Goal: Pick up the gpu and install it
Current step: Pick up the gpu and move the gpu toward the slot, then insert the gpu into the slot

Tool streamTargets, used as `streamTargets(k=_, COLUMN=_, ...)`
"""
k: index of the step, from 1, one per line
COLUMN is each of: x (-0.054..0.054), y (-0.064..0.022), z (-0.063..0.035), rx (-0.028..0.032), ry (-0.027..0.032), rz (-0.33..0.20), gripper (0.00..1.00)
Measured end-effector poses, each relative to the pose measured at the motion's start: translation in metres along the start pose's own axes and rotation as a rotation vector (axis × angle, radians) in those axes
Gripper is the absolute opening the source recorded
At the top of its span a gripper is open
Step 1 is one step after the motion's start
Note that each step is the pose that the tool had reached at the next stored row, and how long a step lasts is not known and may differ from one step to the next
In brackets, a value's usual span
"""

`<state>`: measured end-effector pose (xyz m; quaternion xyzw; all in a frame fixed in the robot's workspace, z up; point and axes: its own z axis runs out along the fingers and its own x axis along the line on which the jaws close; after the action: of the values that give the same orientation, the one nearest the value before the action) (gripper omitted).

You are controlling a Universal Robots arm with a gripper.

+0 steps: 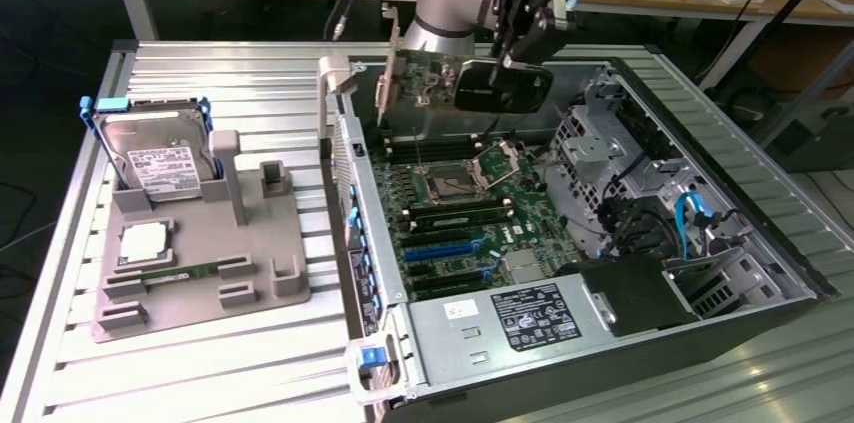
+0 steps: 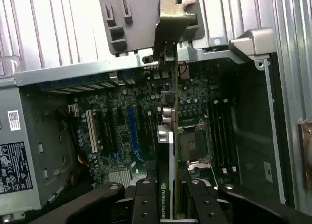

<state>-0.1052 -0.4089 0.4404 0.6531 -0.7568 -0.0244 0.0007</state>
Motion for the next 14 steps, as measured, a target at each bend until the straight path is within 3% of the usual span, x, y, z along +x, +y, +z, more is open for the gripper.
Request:
streamTargets(k=1, x=-0.002, y=-0.0112, z=-0.0001, rx=-0.0008, ry=0.0010, rz=-0.025, gripper=0.27)
streamTargets(k=7, x=-0.008, y=-0.0519, z=-0.0005, rx=-0.0042, ry=0.0052, rz=-0.136, gripper=0.27)
streamTargets(k=12, x=-0.008, y=-0.0528, z=0.0011, rx=-0.0044, ry=0.0054, rz=-0.141, gripper=0.27)
streamTargets(k=13, x=-0.008, y=-0.0530, z=0.0060, rx=-0.0044, ry=0.0053, rz=-0.141, gripper=0.27)
streamTargets(k=14, x=-0.007, y=-0.0535, z=0.0179, rx=-0.0043, ry=0.0053, rz=-0.141, gripper=0.27)
